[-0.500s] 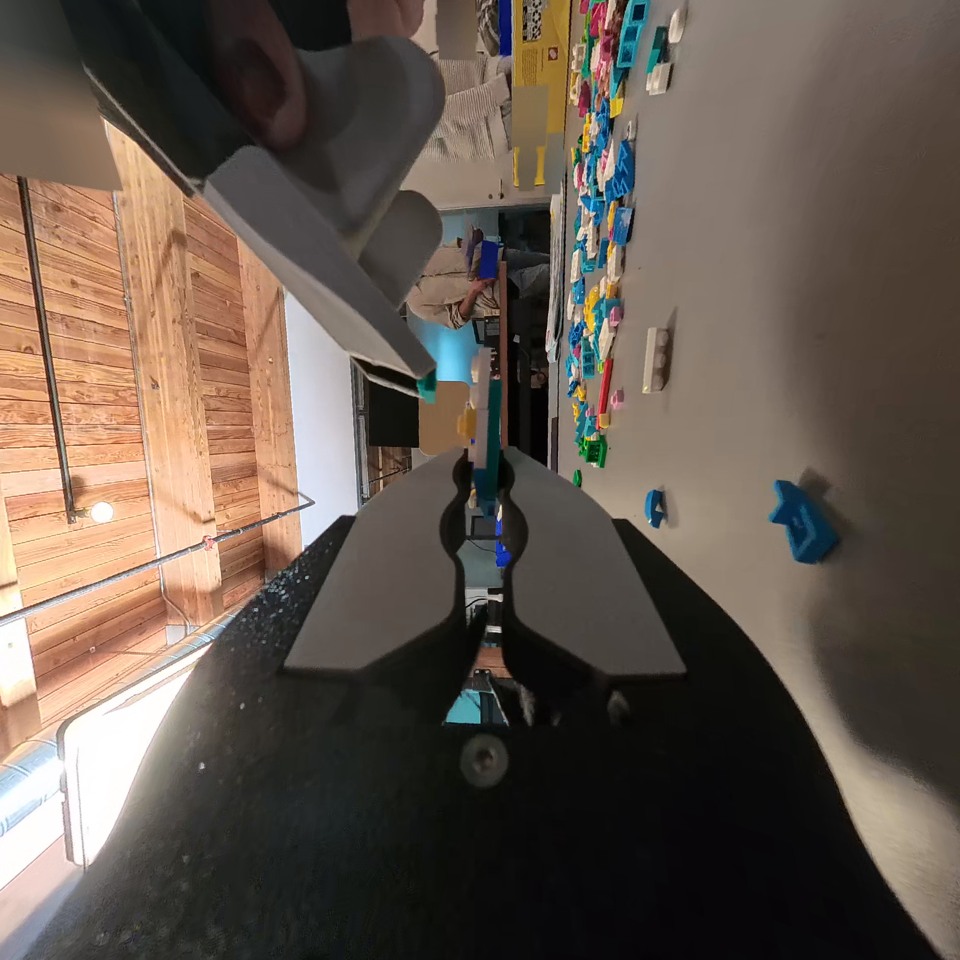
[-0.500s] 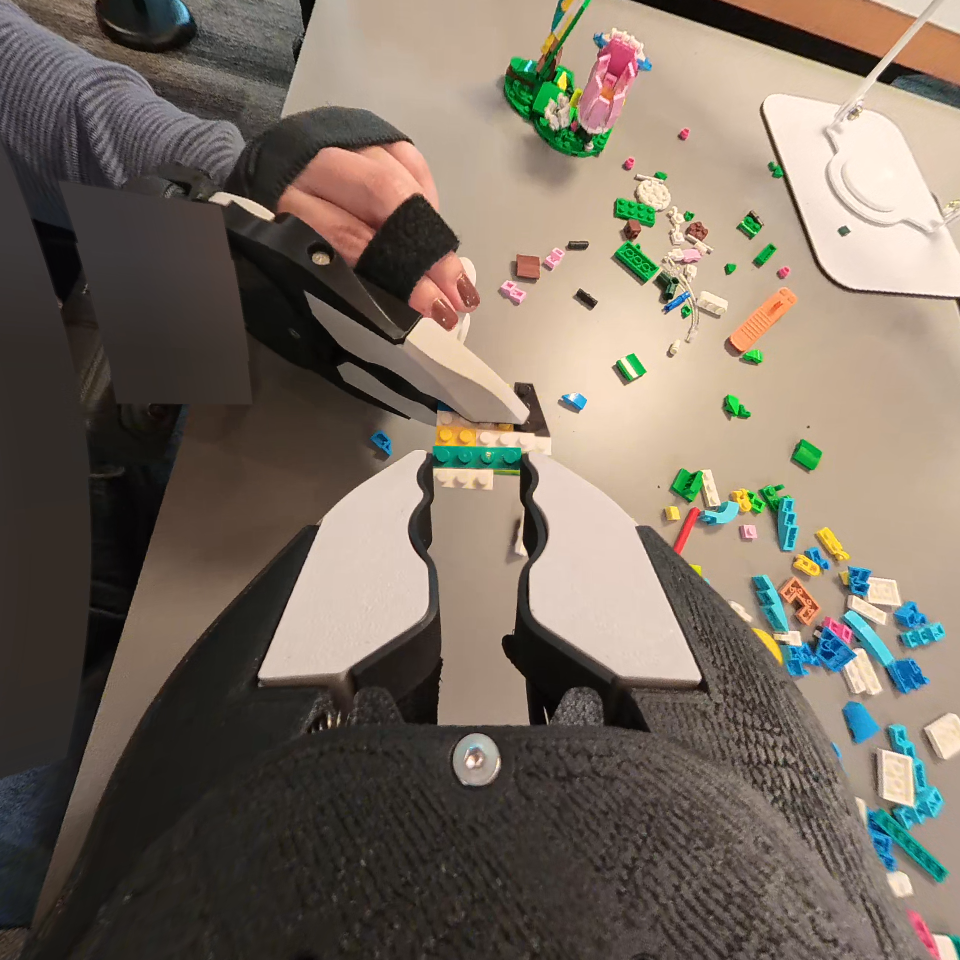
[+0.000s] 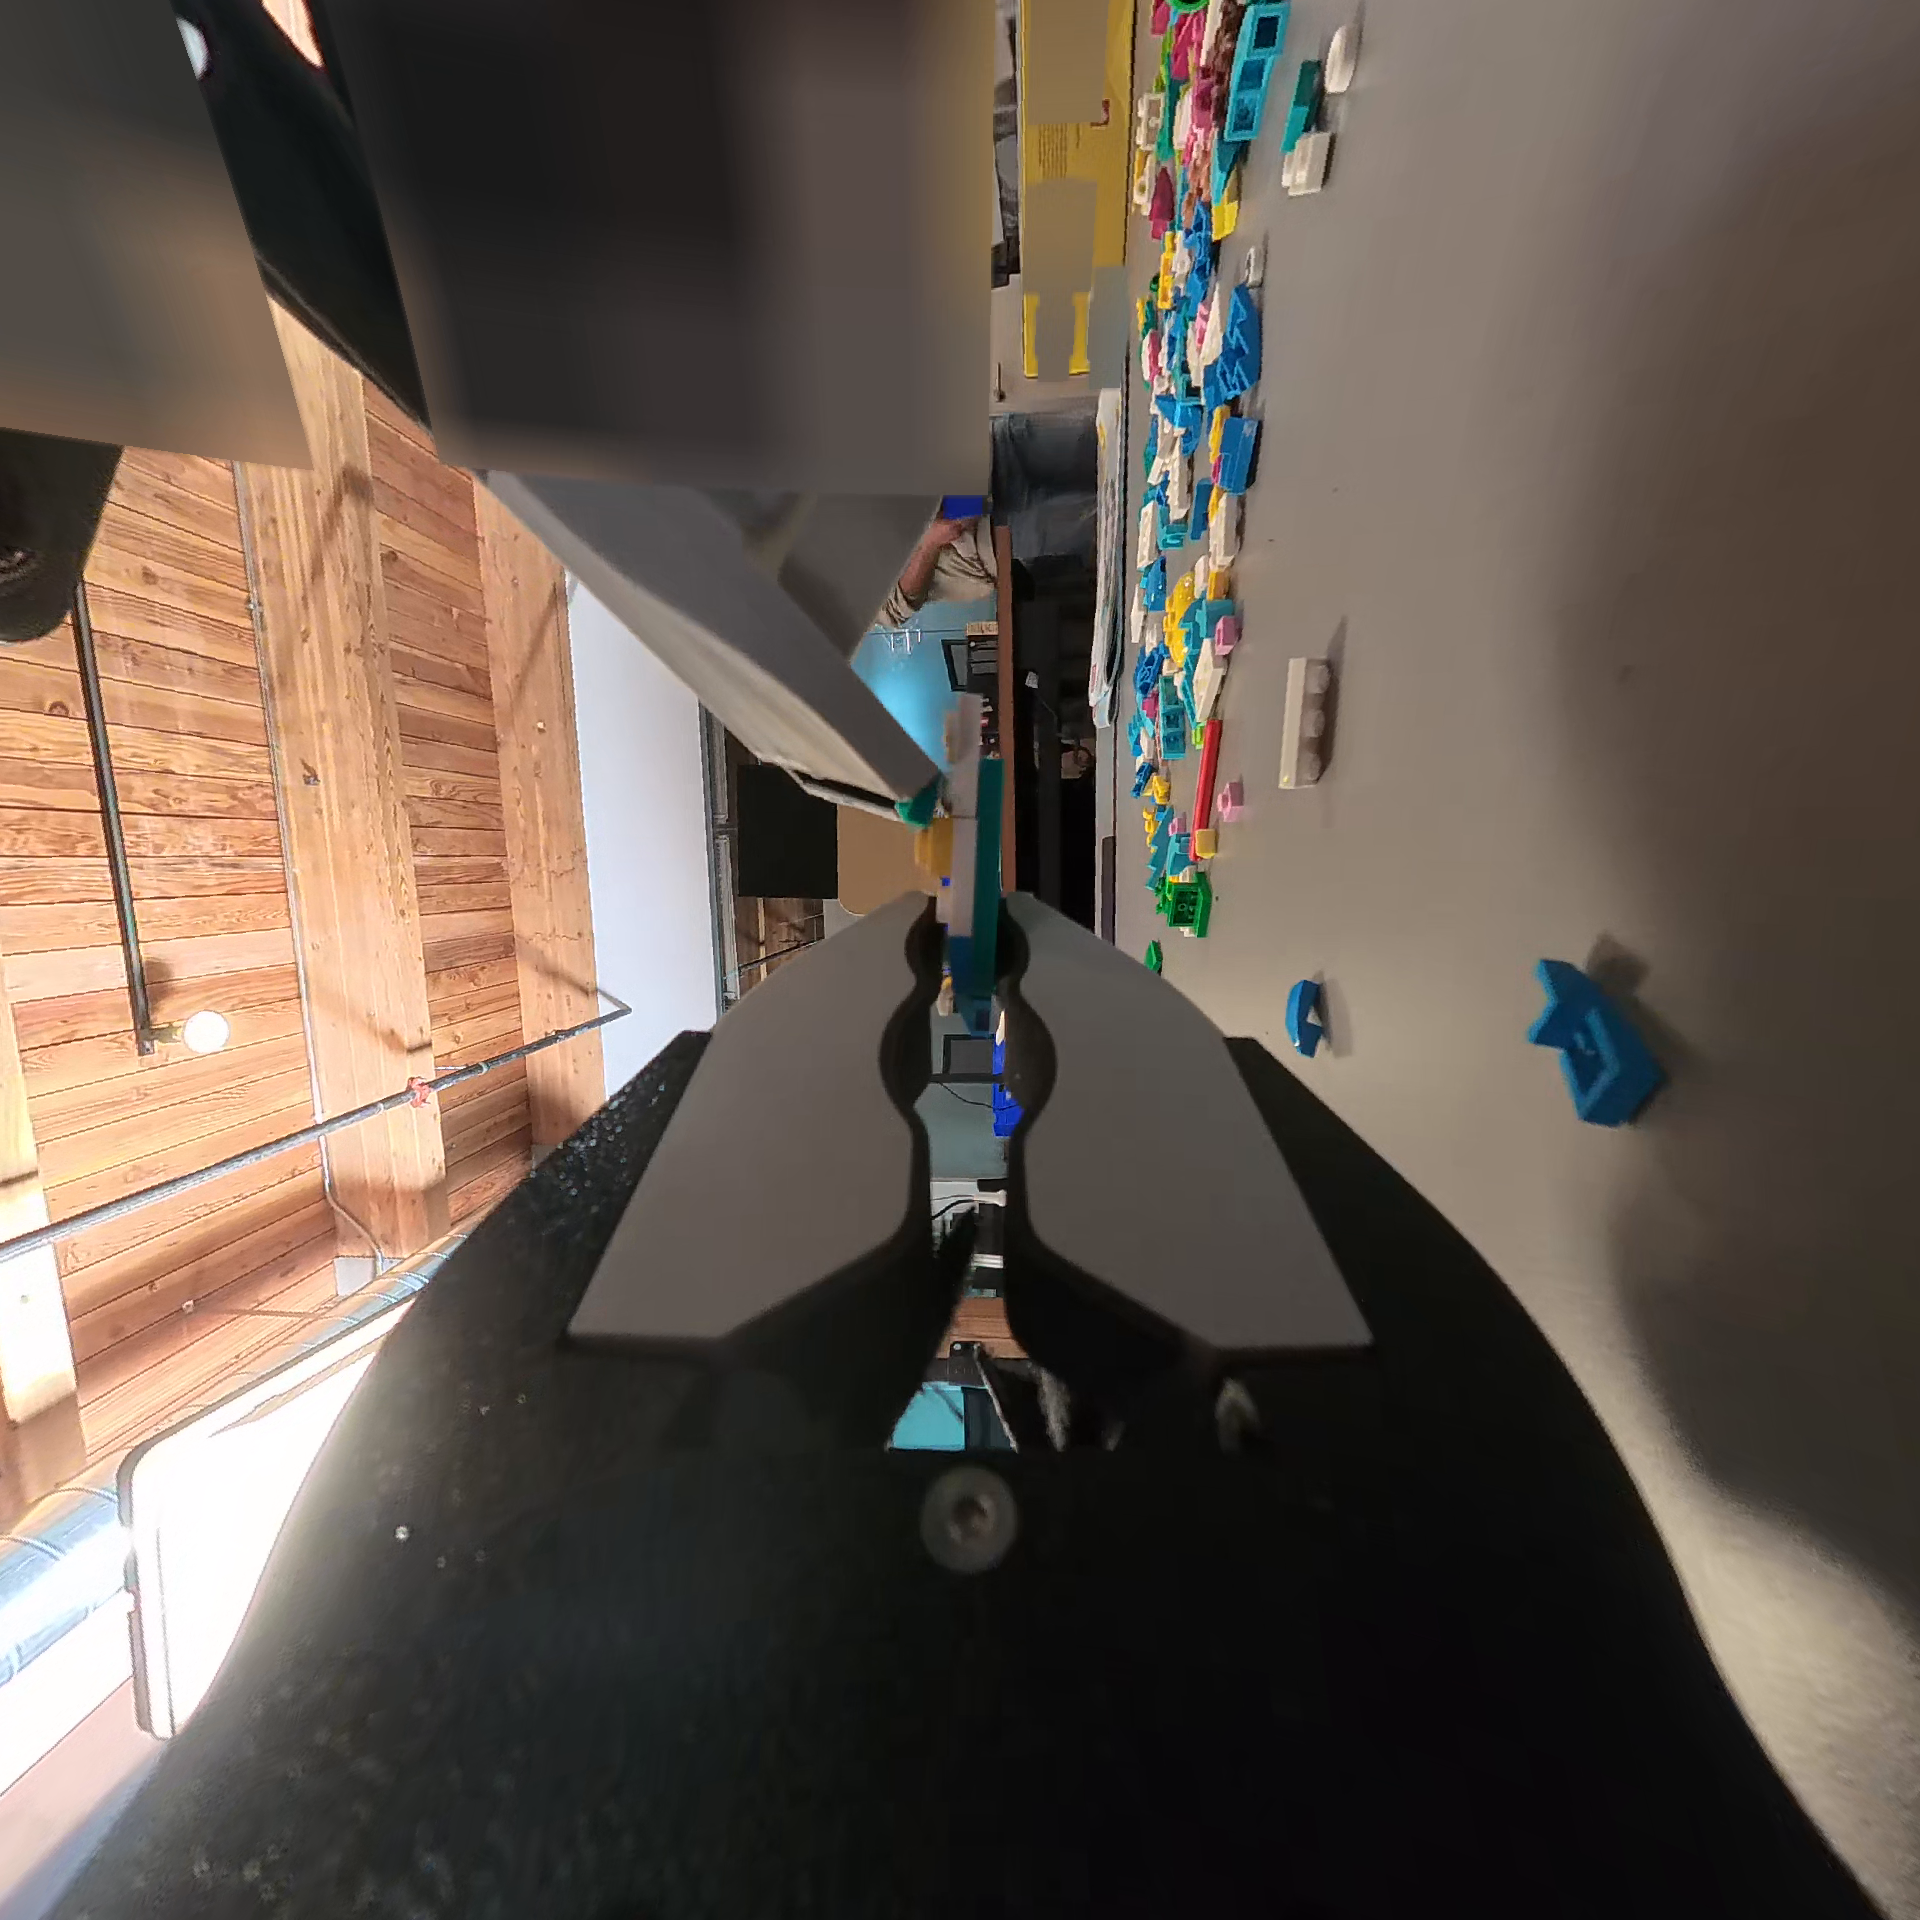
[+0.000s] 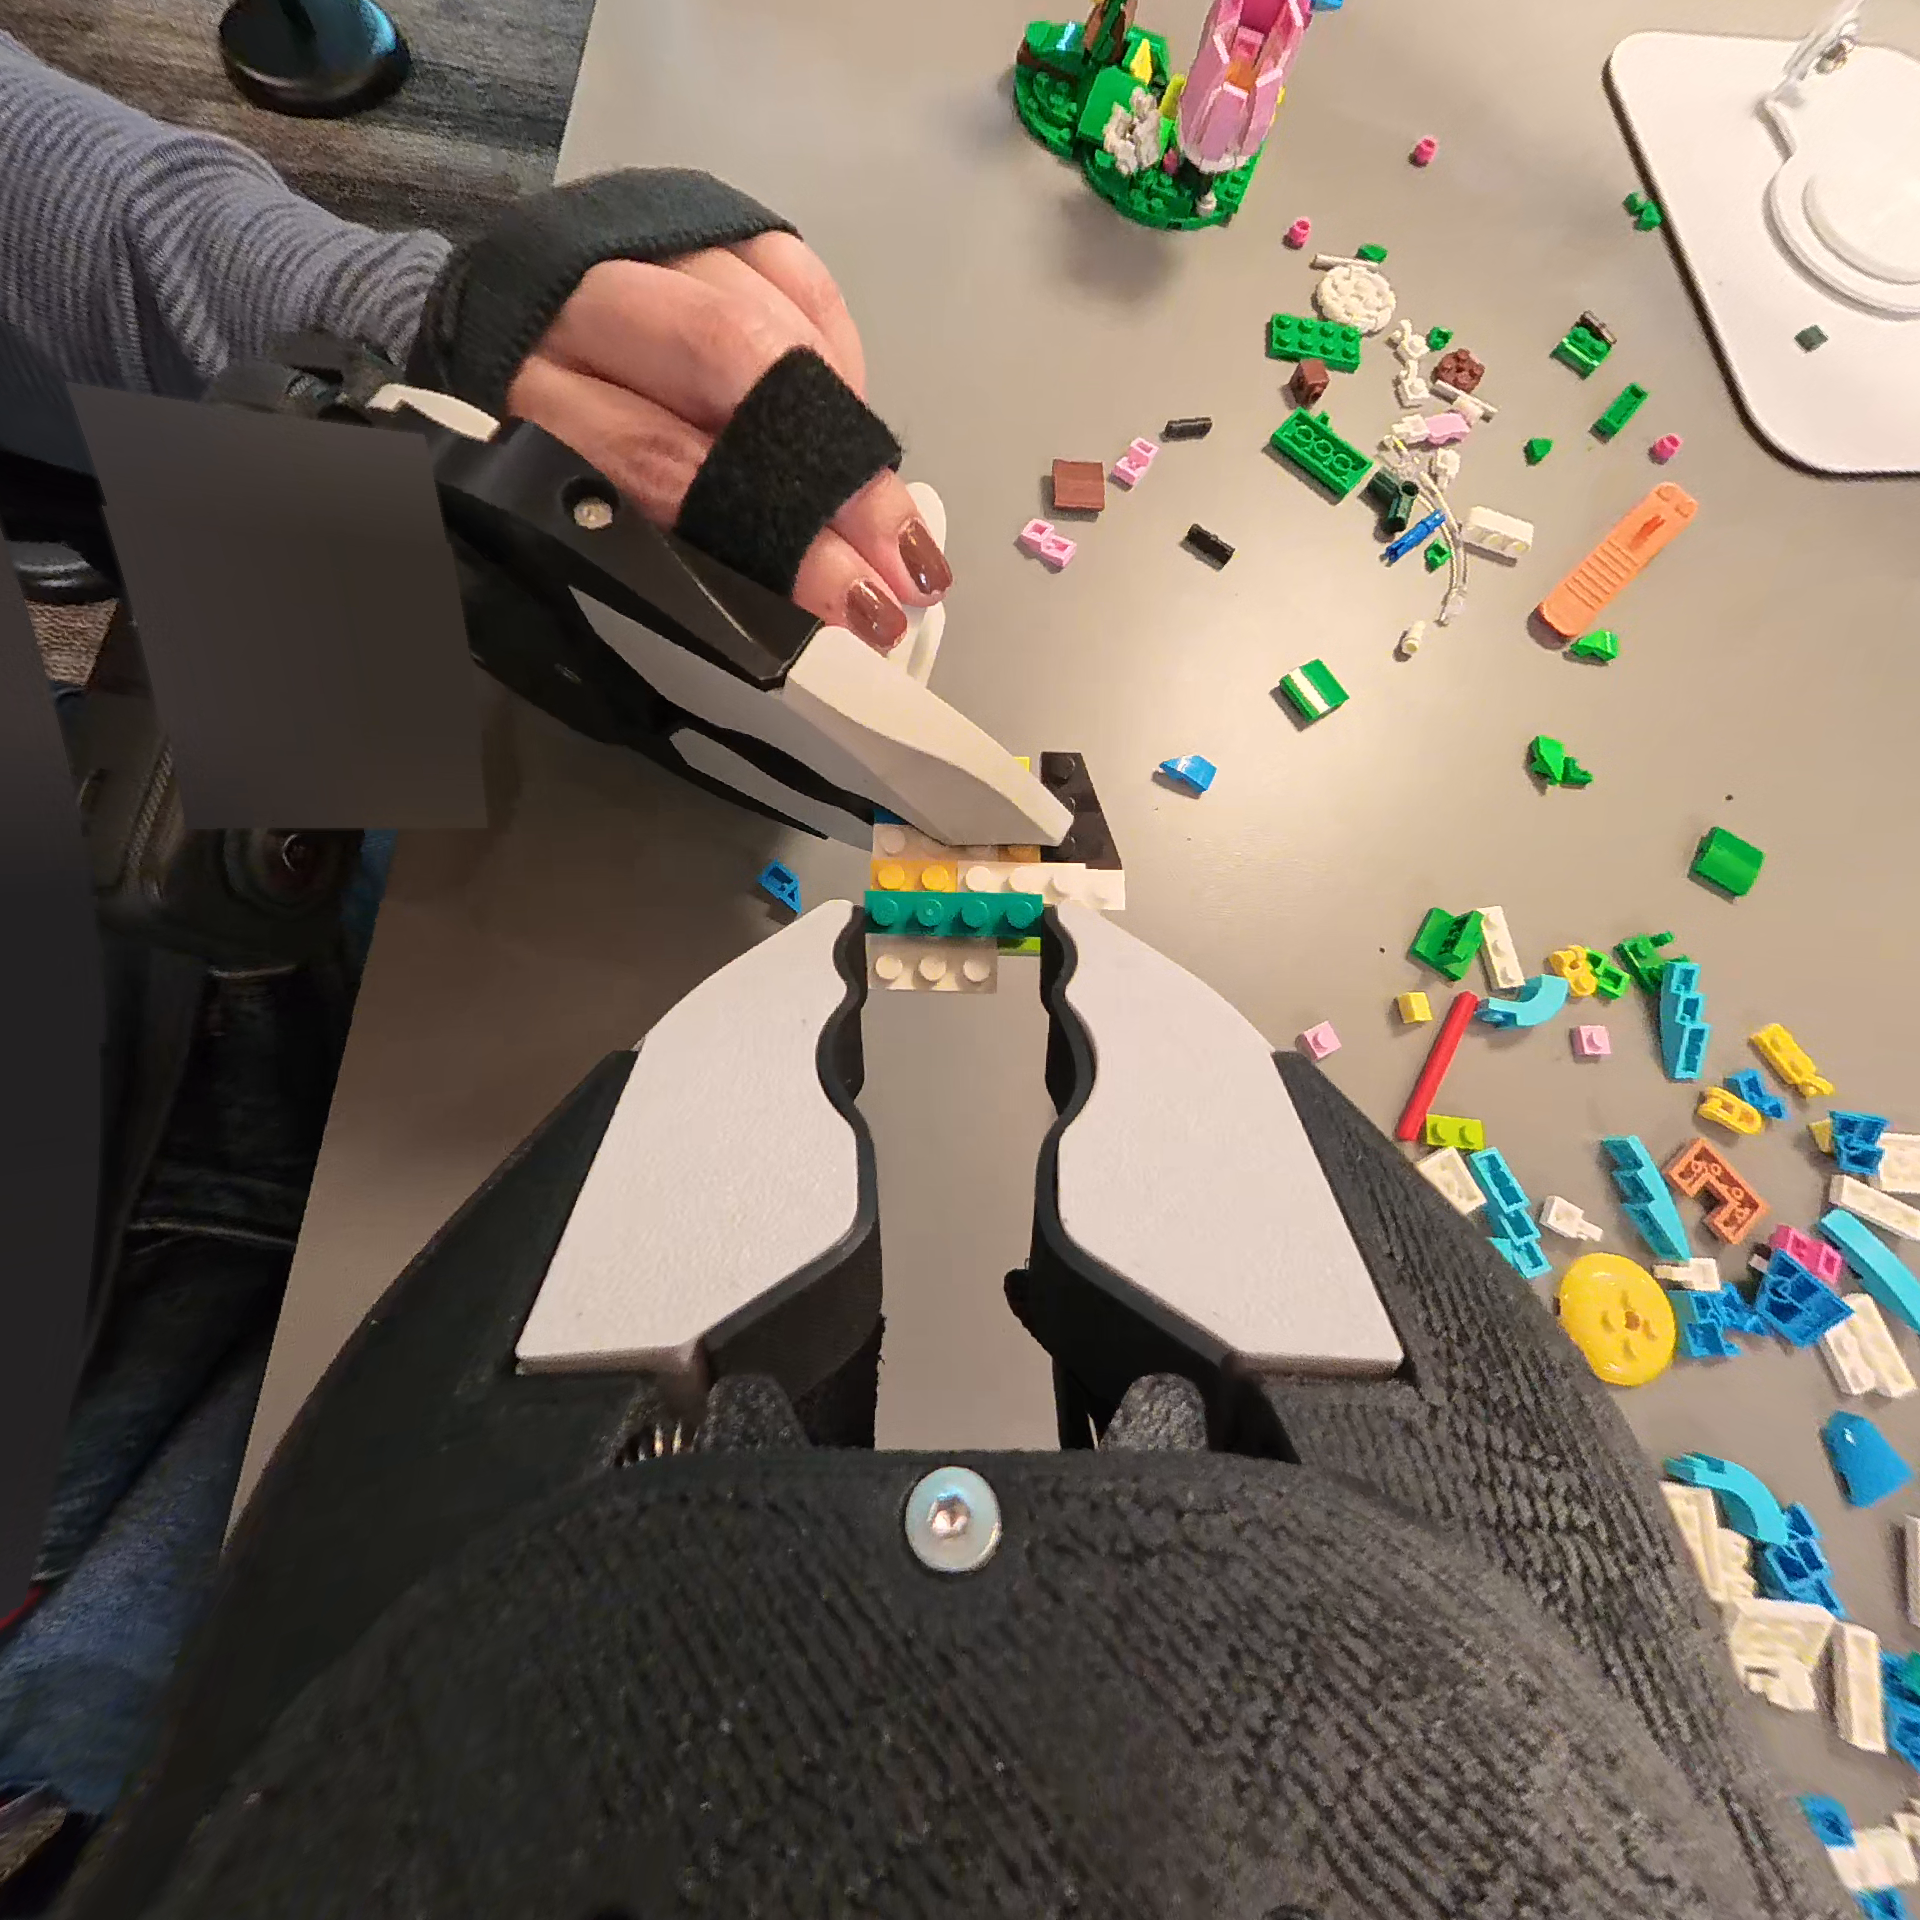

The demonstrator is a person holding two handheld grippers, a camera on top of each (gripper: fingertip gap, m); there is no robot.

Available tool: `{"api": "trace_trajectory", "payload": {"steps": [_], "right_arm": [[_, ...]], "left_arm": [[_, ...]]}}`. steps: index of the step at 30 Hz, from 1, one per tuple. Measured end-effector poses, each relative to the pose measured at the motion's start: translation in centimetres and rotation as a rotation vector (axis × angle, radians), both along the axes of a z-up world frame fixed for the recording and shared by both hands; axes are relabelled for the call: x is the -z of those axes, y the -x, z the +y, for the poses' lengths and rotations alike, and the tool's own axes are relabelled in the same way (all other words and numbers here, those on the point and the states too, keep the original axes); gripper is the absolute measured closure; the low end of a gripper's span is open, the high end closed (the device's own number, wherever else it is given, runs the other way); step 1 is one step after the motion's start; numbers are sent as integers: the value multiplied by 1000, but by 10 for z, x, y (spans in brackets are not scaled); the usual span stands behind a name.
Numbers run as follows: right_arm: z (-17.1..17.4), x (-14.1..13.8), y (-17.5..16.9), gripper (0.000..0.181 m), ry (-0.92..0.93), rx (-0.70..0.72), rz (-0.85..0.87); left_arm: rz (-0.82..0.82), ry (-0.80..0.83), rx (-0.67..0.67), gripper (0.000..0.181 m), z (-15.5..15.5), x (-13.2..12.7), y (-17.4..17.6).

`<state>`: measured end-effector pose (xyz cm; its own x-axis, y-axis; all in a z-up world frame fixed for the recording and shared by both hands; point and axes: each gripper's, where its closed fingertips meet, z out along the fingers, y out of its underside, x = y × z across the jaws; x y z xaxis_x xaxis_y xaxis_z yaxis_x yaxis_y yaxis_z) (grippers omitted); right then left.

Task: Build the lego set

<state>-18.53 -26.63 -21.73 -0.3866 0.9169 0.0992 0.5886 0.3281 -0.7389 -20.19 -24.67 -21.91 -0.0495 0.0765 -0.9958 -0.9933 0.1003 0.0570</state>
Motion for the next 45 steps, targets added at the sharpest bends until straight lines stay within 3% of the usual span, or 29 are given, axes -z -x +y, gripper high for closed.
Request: {"api": "trace_trajectory", "payload": {"steps": [14, 19, 22, 25, 30, 35, 45], "right_arm": [[2, 2, -1, 150, 9, 18, -14], [3, -9, 0, 137, -22, 4, 60], [3, -19, 0, 127, -154, -47, 178], [1, -14, 2, 127, -481, -139, 261], [10, -12, 21, 128, -892, -112, 355], [15, -1, 32, 139, -1043, -94, 366], [15, 2, 37, 167, -1128, -93, 402]], "left_arm": [[1, 8, -5, 174, 1, 1, 0], [-39, 30, -13, 174, 2, 2, 3], [-130, 64, -28, 173, 4, 1, 9], [-231, 97, -57, 173, 6, -1, 17], [-304, 133, -111, 173, 10, 2, 29], [-330, 148, -119, 173, 10, 3, 31], [-323, 167, -110, 173, 9, 6, 28]]}}
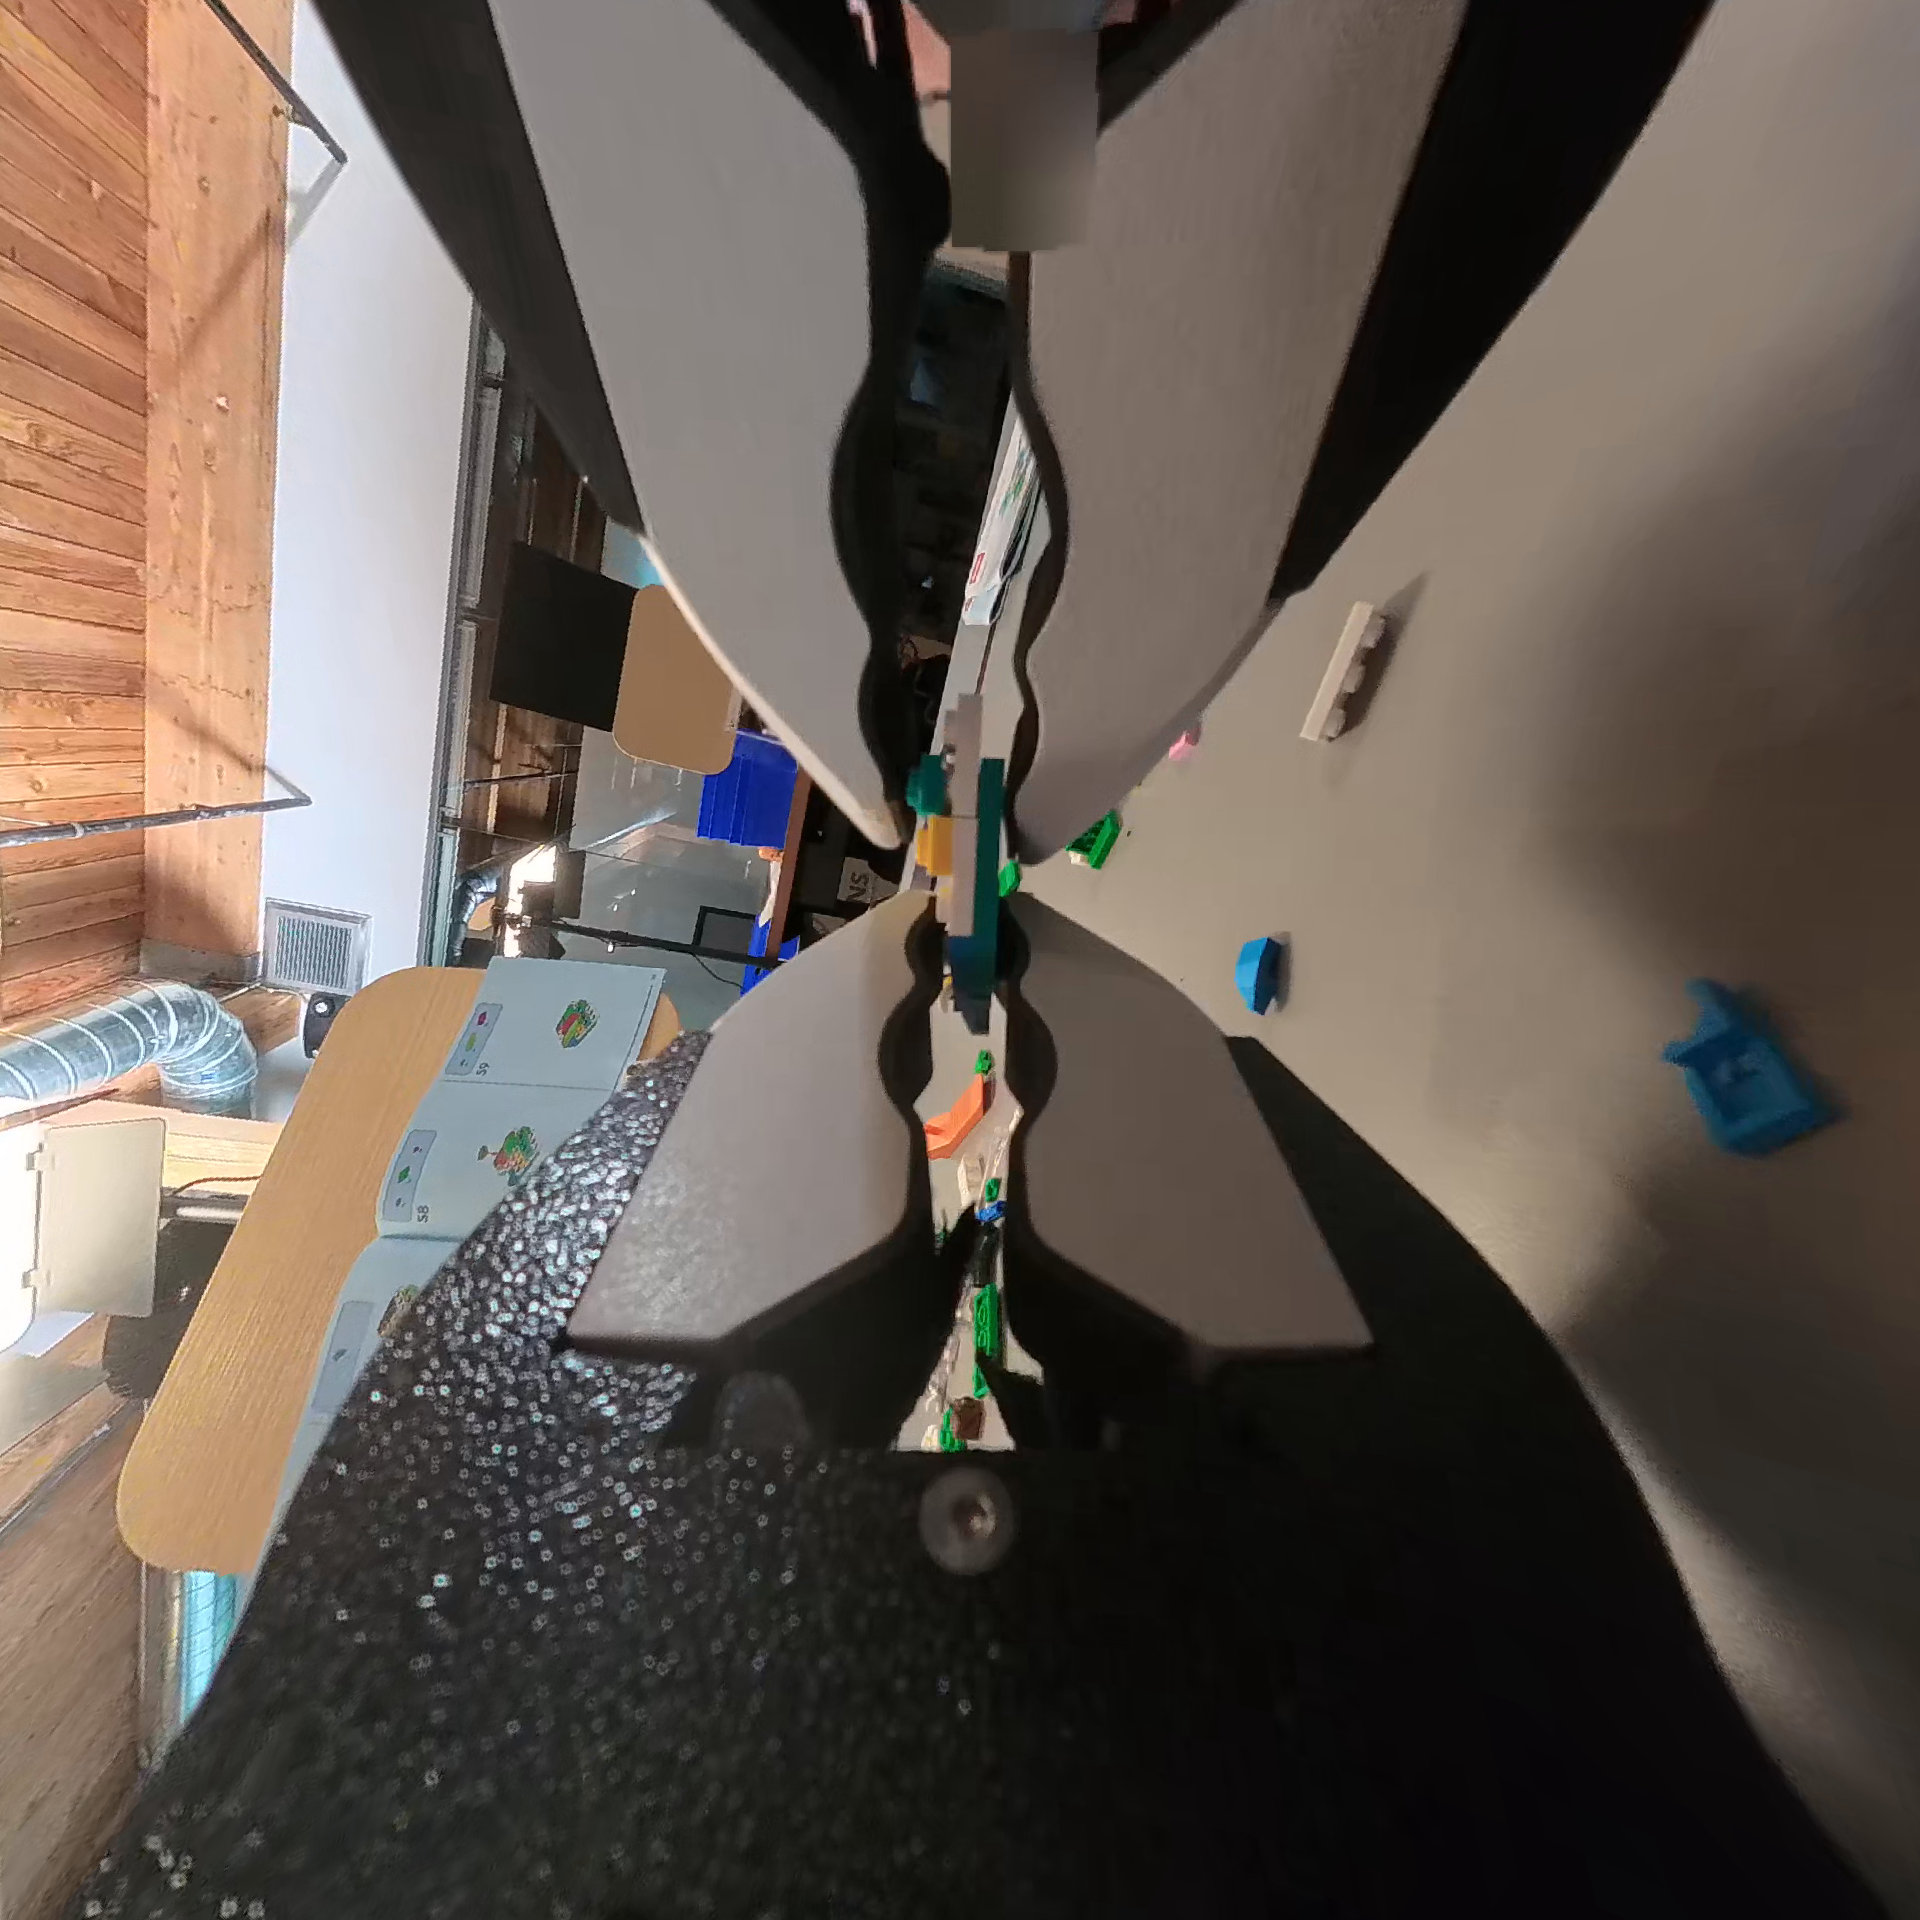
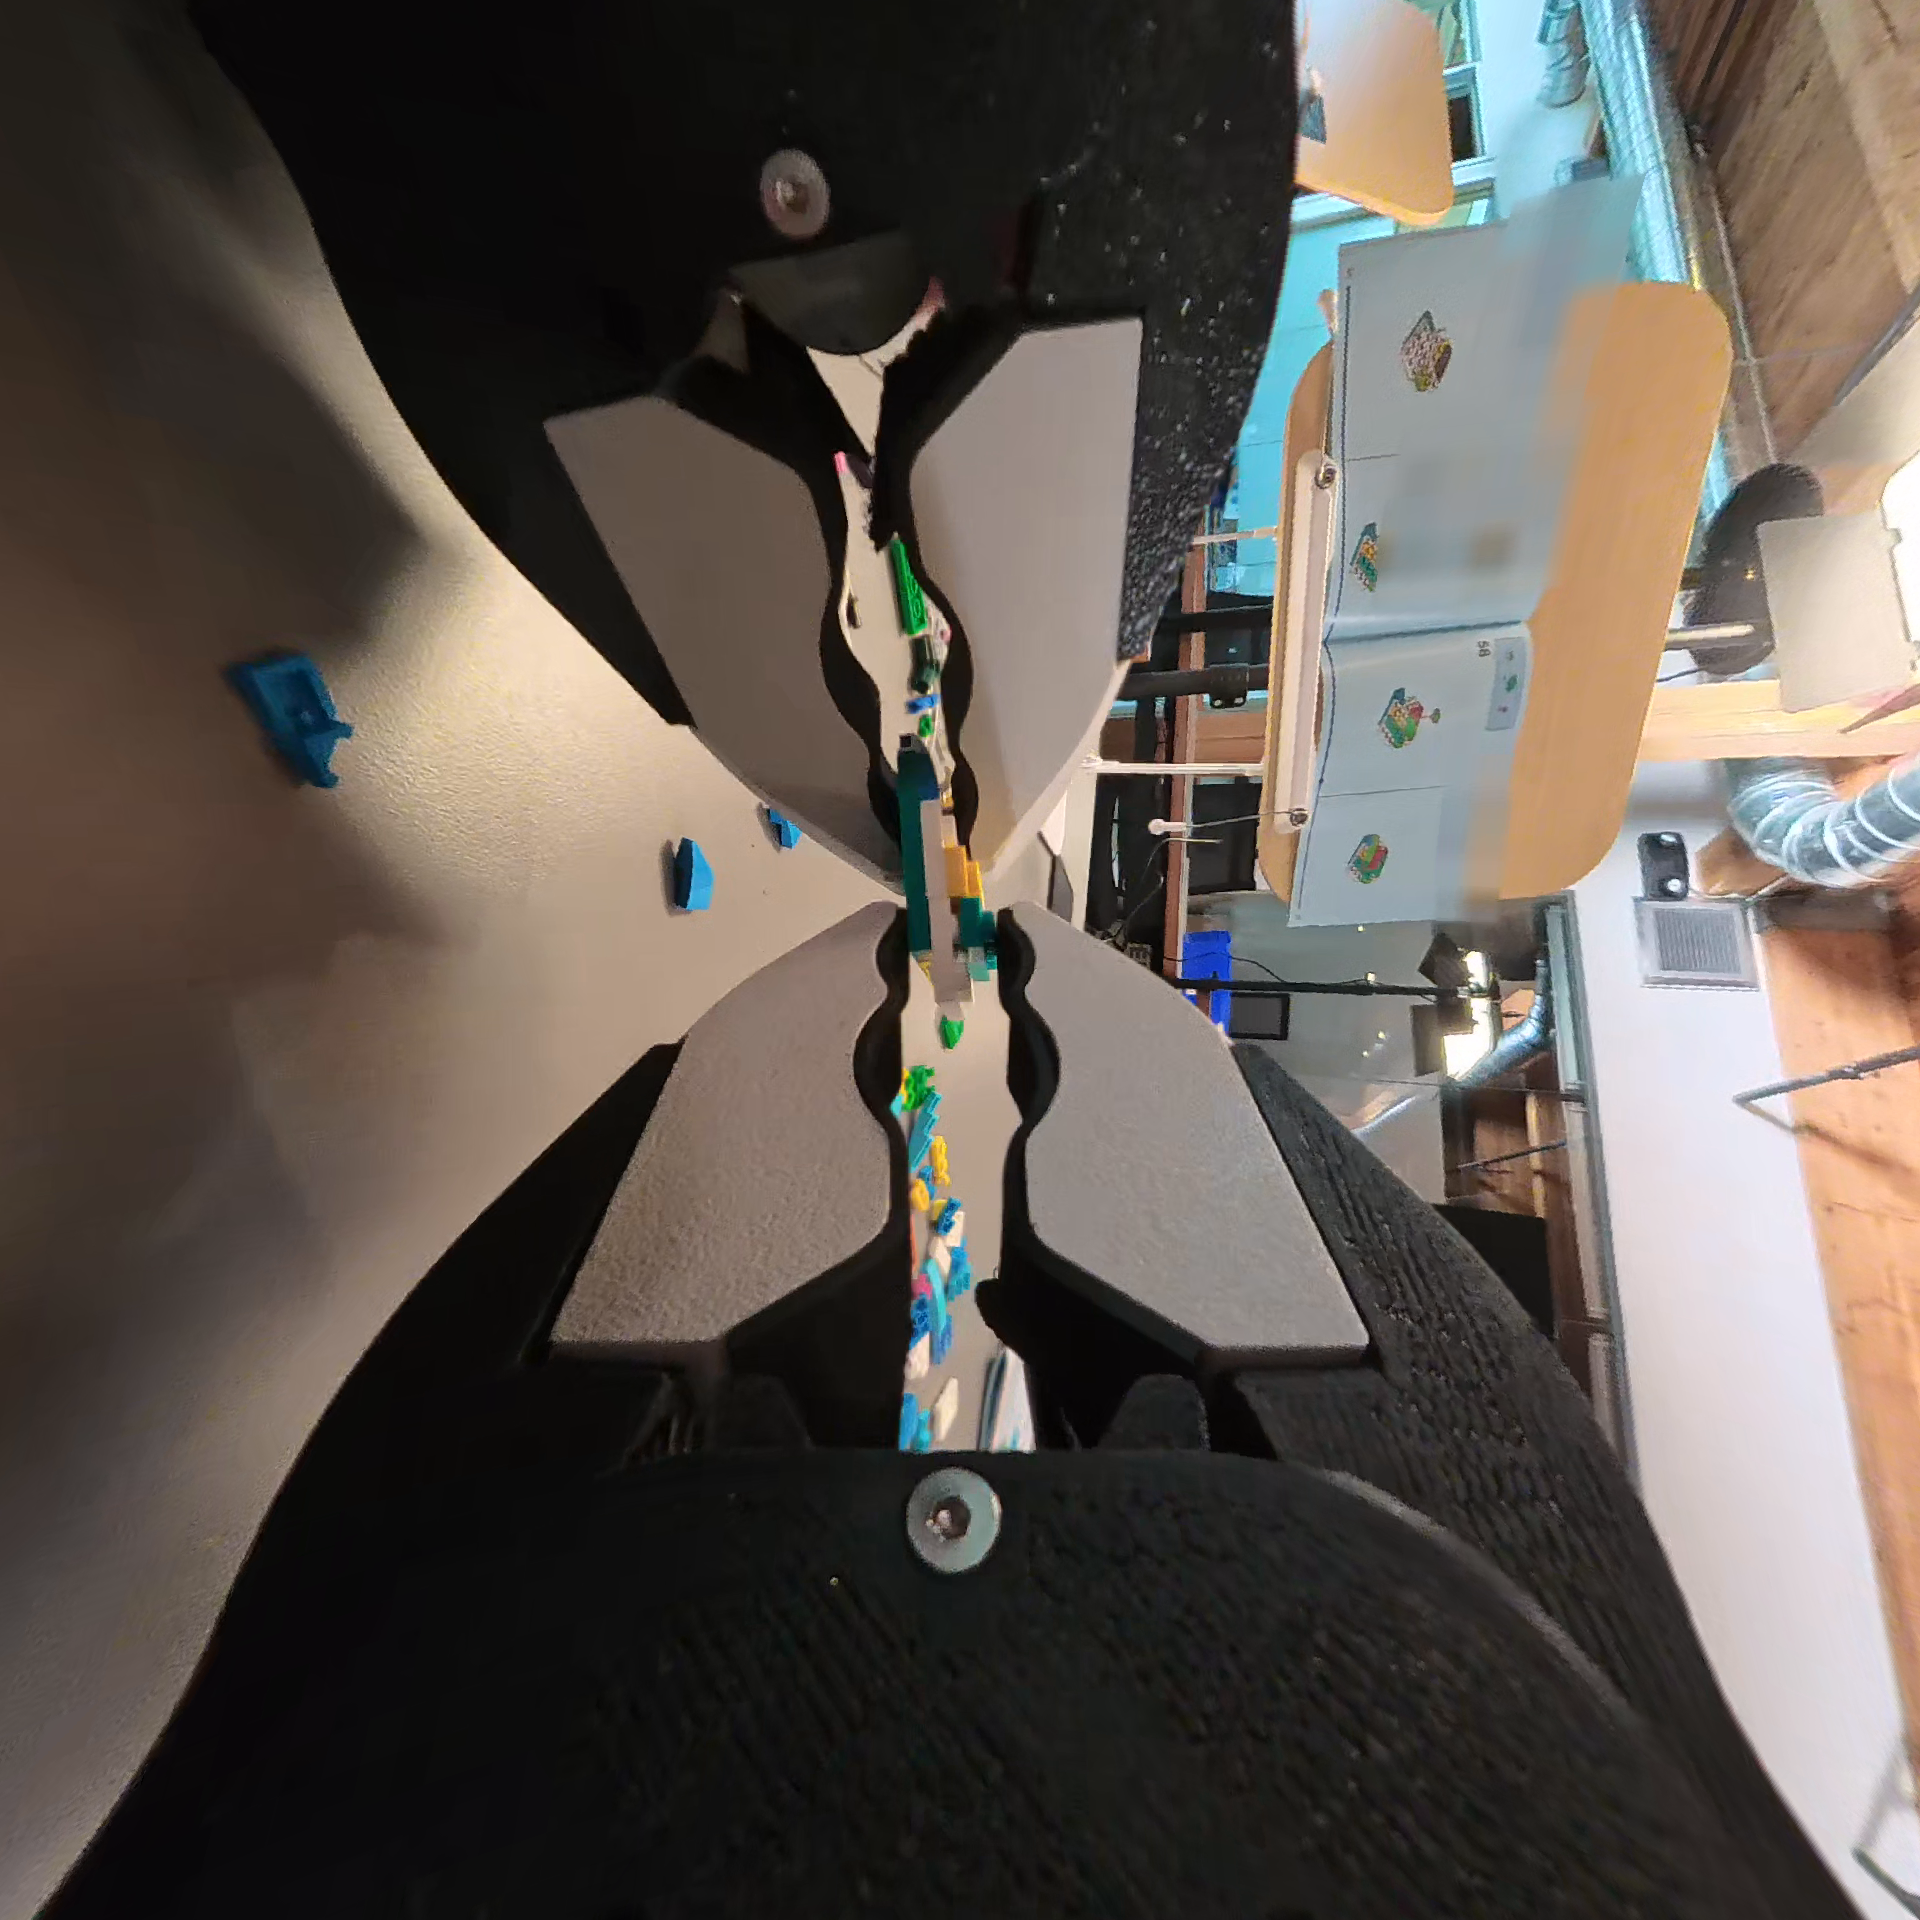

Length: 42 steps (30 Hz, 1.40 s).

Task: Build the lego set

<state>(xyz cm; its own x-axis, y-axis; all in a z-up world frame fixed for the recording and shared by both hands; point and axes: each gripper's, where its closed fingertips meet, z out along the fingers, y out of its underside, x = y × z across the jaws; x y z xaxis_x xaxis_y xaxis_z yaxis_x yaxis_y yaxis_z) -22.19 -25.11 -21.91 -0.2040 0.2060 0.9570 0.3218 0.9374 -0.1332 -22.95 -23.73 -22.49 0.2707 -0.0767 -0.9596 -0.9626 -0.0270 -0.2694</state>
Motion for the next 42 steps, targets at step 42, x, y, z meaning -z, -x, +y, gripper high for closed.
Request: {"api": "trace_trajectory", "payload": {"steps": [42], "right_arm": [[72, -25, -31, 152, 322, 135, 448]], "left_arm": [[124, -326, 81, 173, -23, -43, -9]]}}
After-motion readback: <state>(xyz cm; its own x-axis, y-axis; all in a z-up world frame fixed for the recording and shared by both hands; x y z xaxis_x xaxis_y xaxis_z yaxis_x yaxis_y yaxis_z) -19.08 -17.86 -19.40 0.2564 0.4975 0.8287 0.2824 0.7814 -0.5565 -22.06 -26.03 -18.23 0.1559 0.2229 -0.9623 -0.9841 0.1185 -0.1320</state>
